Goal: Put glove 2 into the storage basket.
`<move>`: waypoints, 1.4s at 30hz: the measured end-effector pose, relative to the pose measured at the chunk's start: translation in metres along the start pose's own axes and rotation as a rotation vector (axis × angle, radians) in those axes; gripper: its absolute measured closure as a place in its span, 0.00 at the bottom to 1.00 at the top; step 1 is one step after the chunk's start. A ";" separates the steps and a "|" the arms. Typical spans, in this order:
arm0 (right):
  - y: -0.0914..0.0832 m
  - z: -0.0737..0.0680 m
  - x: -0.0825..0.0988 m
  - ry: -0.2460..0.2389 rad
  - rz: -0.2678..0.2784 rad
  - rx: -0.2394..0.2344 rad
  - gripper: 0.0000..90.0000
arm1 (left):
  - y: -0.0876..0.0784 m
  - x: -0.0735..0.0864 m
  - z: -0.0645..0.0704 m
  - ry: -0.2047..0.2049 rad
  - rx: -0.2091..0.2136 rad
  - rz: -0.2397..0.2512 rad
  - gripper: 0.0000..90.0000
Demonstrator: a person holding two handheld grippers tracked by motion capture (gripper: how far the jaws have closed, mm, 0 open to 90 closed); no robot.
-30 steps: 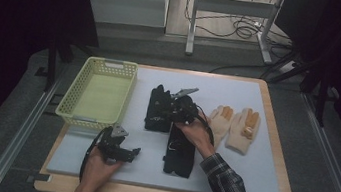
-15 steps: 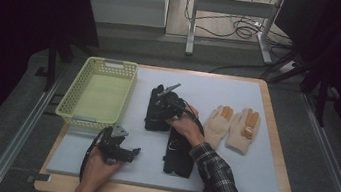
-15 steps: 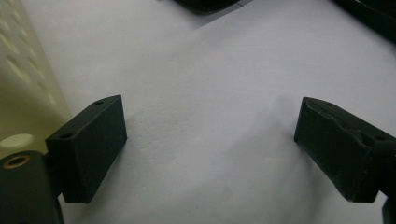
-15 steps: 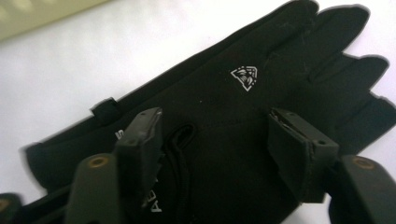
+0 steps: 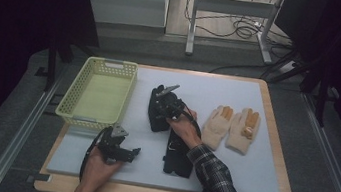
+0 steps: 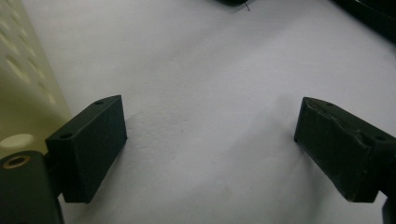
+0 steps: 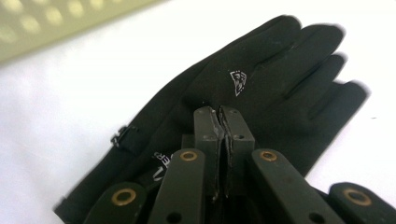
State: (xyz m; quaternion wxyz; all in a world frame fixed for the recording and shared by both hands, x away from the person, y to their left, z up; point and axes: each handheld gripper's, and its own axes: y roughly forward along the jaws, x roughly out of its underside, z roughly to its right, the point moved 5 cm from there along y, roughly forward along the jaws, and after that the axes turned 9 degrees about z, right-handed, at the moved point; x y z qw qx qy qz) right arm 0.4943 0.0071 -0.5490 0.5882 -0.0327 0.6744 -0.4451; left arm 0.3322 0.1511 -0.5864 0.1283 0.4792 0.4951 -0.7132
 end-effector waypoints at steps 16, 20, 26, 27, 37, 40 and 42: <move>-0.078 -0.018 -0.026 0.022 0.142 -0.011 0.95 | 0.000 0.000 0.000 0.000 0.000 0.002 0.11; -0.099 -0.022 -0.017 -0.002 0.140 0.010 0.95 | 0.000 0.000 0.000 0.003 0.000 0.001 0.11; -0.133 -0.027 0.005 0.010 0.135 0.042 0.95 | 0.000 0.000 0.000 -0.001 -0.002 0.004 0.11; -0.137 -0.027 0.008 0.009 0.134 0.048 0.95 | 0.000 0.000 0.000 -0.001 -0.001 0.003 0.11; -0.179 -0.033 0.050 0.069 0.128 0.092 0.95 | 0.000 0.000 0.000 -0.003 -0.002 0.004 0.11; -0.174 -0.039 0.064 0.089 0.109 0.064 0.94 | 0.000 0.000 0.000 0.000 -0.003 0.003 0.11; -0.166 -0.043 0.072 0.099 0.096 0.031 0.90 | 0.000 0.000 0.000 -0.003 -0.002 0.004 0.11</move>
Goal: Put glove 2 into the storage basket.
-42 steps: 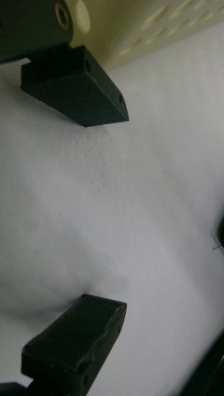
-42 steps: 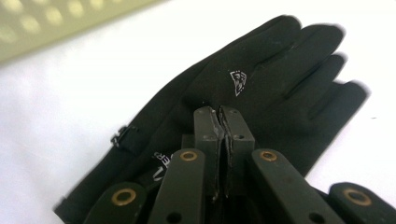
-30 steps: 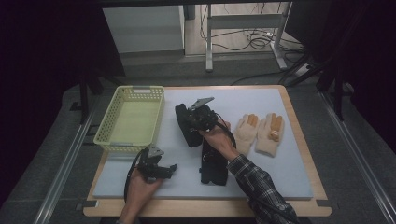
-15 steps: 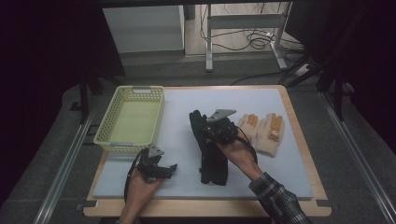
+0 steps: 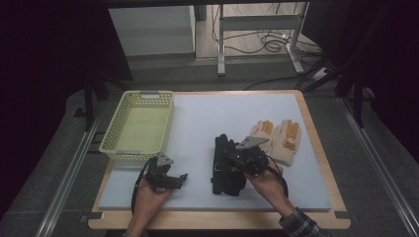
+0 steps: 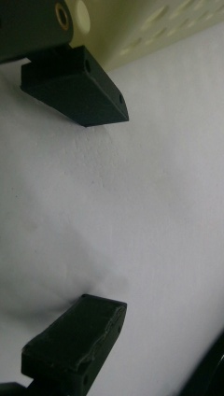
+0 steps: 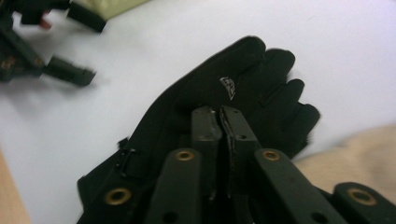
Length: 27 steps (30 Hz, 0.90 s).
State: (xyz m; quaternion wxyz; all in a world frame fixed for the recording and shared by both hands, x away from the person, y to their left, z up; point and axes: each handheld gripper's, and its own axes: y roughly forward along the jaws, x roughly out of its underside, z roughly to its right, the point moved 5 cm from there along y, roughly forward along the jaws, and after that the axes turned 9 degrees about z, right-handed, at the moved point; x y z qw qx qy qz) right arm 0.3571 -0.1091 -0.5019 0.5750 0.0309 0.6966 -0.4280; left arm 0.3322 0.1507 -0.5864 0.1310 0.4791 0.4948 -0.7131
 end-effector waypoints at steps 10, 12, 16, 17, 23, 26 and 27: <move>0.003 0.006 0.001 -0.082 -0.021 -0.116 0.66 | 0.000 0.000 0.000 0.000 0.000 0.001 0.11; 0.010 0.006 0.004 -0.105 -0.043 -0.145 0.59 | 0.000 0.000 0.000 0.000 0.000 0.000 0.11; 0.032 0.007 0.017 -0.168 -0.125 -0.150 0.68 | 0.000 0.000 -0.001 0.010 0.002 -0.006 0.11; 0.037 0.007 0.022 -0.149 -0.152 -0.175 0.80 | 0.000 0.000 -0.001 0.010 0.001 -0.006 0.11; 0.033 0.006 0.019 -0.063 -0.120 -0.157 0.95 | 0.000 0.000 -0.001 0.009 0.001 -0.006 0.11; 0.020 0.004 0.009 -0.019 -0.056 -0.106 0.95 | 0.000 0.000 0.000 0.000 0.000 0.000 0.11; 0.014 0.003 0.004 -0.005 -0.030 -0.080 0.95 | 0.000 0.000 0.000 0.000 0.000 0.000 0.11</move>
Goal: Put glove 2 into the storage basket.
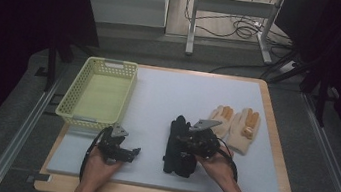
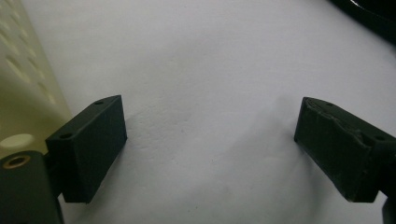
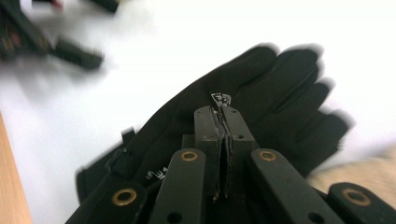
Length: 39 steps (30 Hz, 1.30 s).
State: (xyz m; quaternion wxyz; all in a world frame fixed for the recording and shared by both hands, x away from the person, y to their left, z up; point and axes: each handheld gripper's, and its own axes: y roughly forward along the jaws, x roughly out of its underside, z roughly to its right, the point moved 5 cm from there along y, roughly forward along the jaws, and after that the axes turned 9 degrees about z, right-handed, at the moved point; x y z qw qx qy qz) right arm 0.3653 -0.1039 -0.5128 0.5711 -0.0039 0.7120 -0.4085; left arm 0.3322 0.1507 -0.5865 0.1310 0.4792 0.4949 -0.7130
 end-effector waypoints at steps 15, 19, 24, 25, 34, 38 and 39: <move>0.005 -0.019 0.000 0.012 0.083 0.209 0.95 | 0.000 0.000 0.000 0.000 0.000 0.000 0.11; 0.018 -0.015 0.016 0.036 0.051 0.180 0.80 | -0.001 0.000 -0.001 0.008 0.002 -0.007 0.11; 0.005 -0.007 0.014 0.061 0.074 0.142 0.65 | -0.001 0.000 0.000 0.007 0.002 -0.006 0.11; 0.000 -0.005 0.013 0.067 0.078 0.136 0.63 | 0.000 0.000 0.000 0.006 0.002 -0.005 0.11; -0.032 0.014 0.036 0.090 0.073 0.072 0.80 | -0.001 0.000 -0.001 0.008 0.002 -0.007 0.11; -0.034 0.012 0.059 0.102 0.030 0.021 0.96 | -0.001 0.000 -0.001 0.008 0.002 -0.006 0.11; -0.034 0.011 0.063 0.103 0.028 0.010 0.98 | -0.001 0.000 0.000 0.008 0.001 -0.007 0.11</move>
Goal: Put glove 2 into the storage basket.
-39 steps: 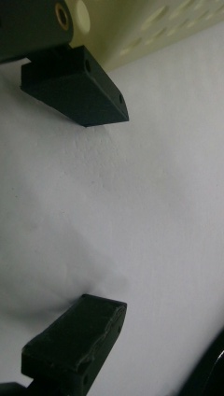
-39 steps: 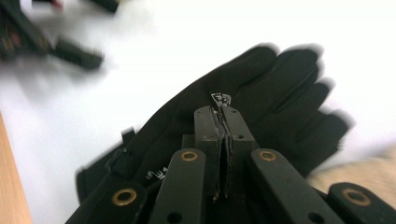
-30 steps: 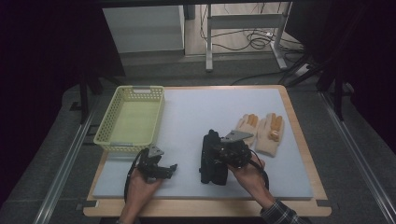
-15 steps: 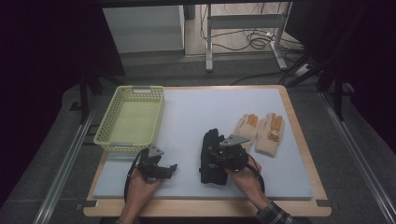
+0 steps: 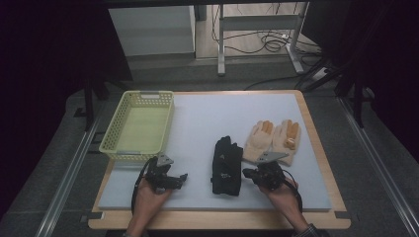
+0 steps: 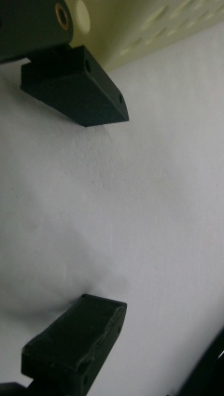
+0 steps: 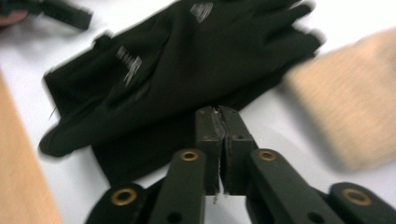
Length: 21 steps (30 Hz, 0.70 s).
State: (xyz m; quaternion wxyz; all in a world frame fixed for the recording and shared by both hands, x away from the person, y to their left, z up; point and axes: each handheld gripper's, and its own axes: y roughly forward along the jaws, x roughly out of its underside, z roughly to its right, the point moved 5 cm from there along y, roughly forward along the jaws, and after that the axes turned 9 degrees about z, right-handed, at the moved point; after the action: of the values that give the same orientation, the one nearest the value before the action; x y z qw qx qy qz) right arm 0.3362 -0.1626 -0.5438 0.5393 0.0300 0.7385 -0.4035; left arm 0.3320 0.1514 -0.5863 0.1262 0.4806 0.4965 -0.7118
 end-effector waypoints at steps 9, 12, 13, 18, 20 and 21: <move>0.015 -0.016 0.018 -0.019 -0.020 -0.055 0.98 | 0.000 0.000 0.000 0.000 0.000 0.000 0.11; 0.020 -0.022 0.015 -0.026 -0.021 -0.073 0.98 | 0.000 0.000 0.000 0.000 0.000 0.000 0.11; 0.023 -0.024 0.014 -0.029 -0.021 -0.079 0.98 | 0.000 0.000 0.000 0.000 0.000 0.000 0.11; 0.034 -0.033 0.008 -0.051 -0.019 -0.087 0.98 | 0.000 0.000 0.000 -0.005 0.000 0.003 0.11; 0.039 -0.036 0.006 -0.055 -0.017 -0.084 0.98 | 0.000 0.000 0.000 -0.005 0.000 0.003 0.11; 0.042 -0.037 0.004 -0.058 -0.014 -0.082 0.98 | 0.000 0.000 0.000 -0.005 0.000 0.003 0.11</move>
State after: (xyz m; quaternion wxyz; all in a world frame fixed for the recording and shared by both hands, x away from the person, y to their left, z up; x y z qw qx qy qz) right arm 0.3262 -0.1133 -0.5675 0.5586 -0.0090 0.7387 -0.3772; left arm 0.3321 0.1510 -0.5864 0.1285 0.4797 0.4955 -0.7126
